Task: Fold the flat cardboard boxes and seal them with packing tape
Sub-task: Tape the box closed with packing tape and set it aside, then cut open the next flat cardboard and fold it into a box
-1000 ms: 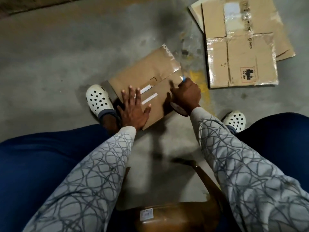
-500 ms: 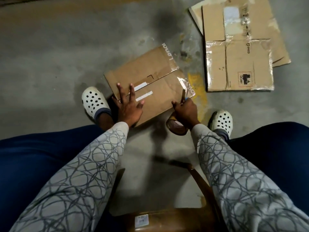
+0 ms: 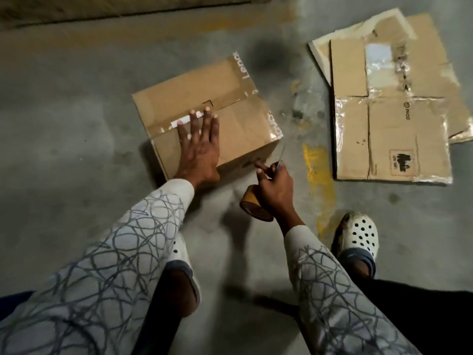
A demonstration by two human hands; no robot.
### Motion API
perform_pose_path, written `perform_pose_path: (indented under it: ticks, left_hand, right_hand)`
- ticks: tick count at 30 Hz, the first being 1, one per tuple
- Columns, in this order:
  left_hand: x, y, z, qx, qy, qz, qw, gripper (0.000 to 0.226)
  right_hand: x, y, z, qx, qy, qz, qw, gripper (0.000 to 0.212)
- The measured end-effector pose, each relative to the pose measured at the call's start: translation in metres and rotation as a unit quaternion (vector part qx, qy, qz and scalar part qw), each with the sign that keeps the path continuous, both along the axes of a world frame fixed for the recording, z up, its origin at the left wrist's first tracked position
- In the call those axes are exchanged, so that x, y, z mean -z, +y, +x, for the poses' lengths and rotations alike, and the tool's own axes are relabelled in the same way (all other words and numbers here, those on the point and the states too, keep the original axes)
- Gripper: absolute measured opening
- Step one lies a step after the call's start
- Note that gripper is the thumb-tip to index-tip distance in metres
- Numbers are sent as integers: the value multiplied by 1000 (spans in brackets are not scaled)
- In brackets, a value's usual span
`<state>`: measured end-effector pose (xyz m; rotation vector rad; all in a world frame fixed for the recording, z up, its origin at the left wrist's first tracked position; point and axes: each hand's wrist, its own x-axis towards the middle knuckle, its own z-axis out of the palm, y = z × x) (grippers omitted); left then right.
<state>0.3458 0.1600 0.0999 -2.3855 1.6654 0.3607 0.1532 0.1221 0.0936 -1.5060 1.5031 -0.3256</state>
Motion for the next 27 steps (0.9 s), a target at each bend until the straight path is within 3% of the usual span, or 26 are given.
perform_pose_path:
  ticks: [4,7,12,20,24,27]
  left_hand:
    - [8,-43,75,-21,-24,-43,999,126]
    - [14,-76,129,-59,-77,-31,995,128]
    - [31,-128,159,-120,-118,-56,984,107]
    - [41,-139,180,-133,-164,-139,968,111]
    - [26,-133,155,-160,-112,-161,967,106]
    - [12,-144,102,-141,-46,-243,958,98]
  right_hand:
    - [13,-18,19,20,-27,1,999,24]
    - [22,-41,50,22,-54,4,998,25]
    - [27,-93,104,-23,-78,-30,996,24]
    - [20,-158,126,-128,-21,-124,984,31]
    - [22,-163,107,-97,-8,-96,991,30]
    - [18,-163,79,-47,4,-70,996,30]
